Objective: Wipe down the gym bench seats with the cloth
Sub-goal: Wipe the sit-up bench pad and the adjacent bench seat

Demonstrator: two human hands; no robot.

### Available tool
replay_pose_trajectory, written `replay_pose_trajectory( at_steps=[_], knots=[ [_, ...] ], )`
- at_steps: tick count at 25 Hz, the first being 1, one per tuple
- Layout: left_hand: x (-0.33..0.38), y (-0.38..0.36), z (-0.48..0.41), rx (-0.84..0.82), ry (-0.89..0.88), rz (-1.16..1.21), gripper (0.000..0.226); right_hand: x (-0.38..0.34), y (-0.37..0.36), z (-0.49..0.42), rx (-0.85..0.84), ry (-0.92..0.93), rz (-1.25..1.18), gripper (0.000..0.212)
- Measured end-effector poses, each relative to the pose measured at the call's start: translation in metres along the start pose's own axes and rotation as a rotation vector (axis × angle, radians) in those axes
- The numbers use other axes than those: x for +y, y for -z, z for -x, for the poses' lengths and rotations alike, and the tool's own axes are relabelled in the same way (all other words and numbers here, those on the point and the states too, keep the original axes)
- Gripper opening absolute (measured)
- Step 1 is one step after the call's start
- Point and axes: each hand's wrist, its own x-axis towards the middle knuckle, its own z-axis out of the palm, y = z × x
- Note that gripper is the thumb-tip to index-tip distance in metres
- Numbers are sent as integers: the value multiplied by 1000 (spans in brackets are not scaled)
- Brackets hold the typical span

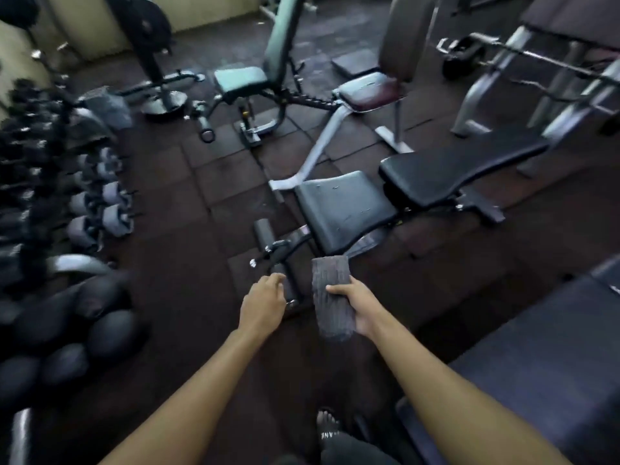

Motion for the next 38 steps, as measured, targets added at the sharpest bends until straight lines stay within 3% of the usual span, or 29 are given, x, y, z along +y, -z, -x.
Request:
replay_pose_trajectory(
  at_steps=[9, 18, 23, 28, 33, 38],
  knots=[
    [89, -41, -195, -207, -226, -24, 36, -101, 58, -116, 270, 8, -84, 35],
    [134, -60, -364, -305, -217, 3, 36, -202, 68, -245, 324, -43, -5, 40],
    [127, -80, -416, -288, -13, 55, 36, -233, 73, -325, 219, -169, 199, 42],
    [84, -163, -435, -197, 335, 194, 36, -205, 97, -430, 26, -258, 658, 44],
    [37, -275, -446, -31, 590, 263, 42, -130, 111, -533, -161, 72, 1044, 61],
    [25, -335, -435, 332, 797, 444, 39, -51, 119, -569, -346, 320, 1393, 69]
  ],
)
